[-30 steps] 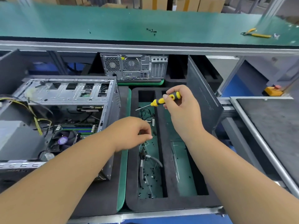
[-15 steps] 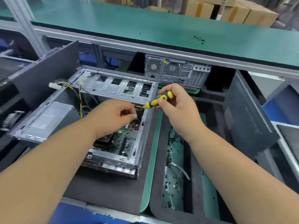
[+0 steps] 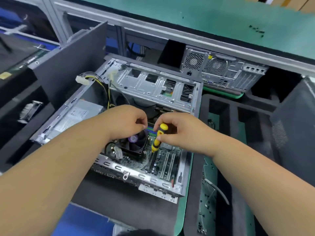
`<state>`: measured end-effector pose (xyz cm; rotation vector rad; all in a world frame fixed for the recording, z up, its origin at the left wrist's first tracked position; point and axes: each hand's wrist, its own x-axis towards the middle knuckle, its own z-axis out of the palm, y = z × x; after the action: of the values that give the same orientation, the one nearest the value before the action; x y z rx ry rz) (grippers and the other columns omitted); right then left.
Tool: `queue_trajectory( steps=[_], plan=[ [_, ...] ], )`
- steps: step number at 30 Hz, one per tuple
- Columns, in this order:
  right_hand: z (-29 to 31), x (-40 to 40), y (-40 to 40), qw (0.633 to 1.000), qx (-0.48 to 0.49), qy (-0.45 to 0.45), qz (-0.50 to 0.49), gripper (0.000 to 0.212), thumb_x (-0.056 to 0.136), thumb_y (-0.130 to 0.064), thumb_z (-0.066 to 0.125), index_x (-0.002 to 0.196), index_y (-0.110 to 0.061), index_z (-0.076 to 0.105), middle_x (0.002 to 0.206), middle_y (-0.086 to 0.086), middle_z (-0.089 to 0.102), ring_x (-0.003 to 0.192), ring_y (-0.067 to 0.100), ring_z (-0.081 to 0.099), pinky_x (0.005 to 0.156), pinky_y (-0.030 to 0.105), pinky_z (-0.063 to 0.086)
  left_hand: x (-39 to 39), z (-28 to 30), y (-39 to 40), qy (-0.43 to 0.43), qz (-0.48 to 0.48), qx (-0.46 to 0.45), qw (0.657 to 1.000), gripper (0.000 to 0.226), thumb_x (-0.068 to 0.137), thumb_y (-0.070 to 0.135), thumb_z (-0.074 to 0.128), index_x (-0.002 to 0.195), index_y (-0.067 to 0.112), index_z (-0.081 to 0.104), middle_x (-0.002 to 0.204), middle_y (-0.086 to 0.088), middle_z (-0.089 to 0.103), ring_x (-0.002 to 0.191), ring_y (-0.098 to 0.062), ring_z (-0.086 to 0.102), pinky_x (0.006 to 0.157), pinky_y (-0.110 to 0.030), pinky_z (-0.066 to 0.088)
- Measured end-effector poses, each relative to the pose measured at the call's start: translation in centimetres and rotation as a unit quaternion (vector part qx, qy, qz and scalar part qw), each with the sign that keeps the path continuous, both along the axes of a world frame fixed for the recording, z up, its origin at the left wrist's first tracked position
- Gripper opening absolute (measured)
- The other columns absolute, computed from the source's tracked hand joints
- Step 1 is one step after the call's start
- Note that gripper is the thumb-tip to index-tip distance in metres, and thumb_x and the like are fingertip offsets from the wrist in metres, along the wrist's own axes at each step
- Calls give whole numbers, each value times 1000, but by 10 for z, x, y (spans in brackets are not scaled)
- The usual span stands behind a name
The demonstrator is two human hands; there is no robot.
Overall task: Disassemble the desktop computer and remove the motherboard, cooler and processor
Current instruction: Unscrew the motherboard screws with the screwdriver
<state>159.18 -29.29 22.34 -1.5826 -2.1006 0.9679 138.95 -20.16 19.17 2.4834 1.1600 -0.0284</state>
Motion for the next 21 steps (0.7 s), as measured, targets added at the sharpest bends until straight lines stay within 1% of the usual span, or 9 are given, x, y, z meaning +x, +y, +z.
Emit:
queue_trajectory(
  steps=[4,6,8,9,12,14,17,19,21],
  plan=[
    [-8,4,12,994,-22,-46,93,21,83,-27,74,102,-35,66,88,-23,57,81,-7,53,71,10,38,15,-4,4,8,-5,-32,999,10,88,33,58,94,36,66,82,12,63,77,-10,58,68,-28,46],
    [-9,4,16,988,-23,-72,136,24,83,-28,73,106,-32,69,95,-19,57,88,-2,52,80,20,43,23,-6,3,-4,-6,-51,999,11,87,31,58,92,37,66,80,10,62,68,-4,60,64,-27,47],
    [-7,2,19,981,-28,-85,170,25,84,-28,74,108,-29,70,98,-16,57,91,2,51,85,25,44,27,-9,3,-6,-14,-60,998,11,89,29,59,91,37,66,83,10,59,66,5,57,61,-25,47],
    [-6,1,19,979,-29,-84,185,25,84,-28,74,108,-27,70,98,-15,58,93,4,52,86,27,45,27,-11,3,-1,-21,-60,998,10,89,29,60,92,36,66,86,10,56,71,4,56,64,-25,47],
    [-6,-7,18,972,-30,-77,219,24,84,-27,74,108,-25,71,102,-10,62,96,9,56,87,32,46,23,-16,6,23,-32,-49,998,12,89,28,60,96,35,66,91,13,49,85,-8,52,78,-31,46],
    [-7,-11,16,969,-31,-72,233,23,85,-27,74,108,-25,71,101,-13,61,95,8,56,87,30,45,20,-18,8,21,-28,-57,998,14,89,27,59,97,35,67,94,14,49,88,-9,53,80,-30,45],
    [-9,-17,13,965,-32,-68,250,24,86,-26,73,110,-23,70,95,-15,53,89,2,50,83,21,42,17,-20,10,25,-30,-55,998,15,90,28,59,101,34,67,99,13,51,93,-10,55,84,-32,46],
    [-10,-20,12,964,-31,-67,255,25,86,-25,73,111,-22,70,95,-14,52,86,0,46,80,16,40,16,-21,12,27,-25,-52,998,17,90,27,59,103,34,68,102,13,52,94,-10,55,84,-30,45],
    [-11,-23,11,964,-30,-70,256,25,86,-24,72,111,-22,70,95,-14,52,86,1,47,80,17,40,14,-22,12,25,-23,-52,998,18,90,26,58,104,35,67,101,13,51,95,-10,55,81,-28,43]
  ],
)
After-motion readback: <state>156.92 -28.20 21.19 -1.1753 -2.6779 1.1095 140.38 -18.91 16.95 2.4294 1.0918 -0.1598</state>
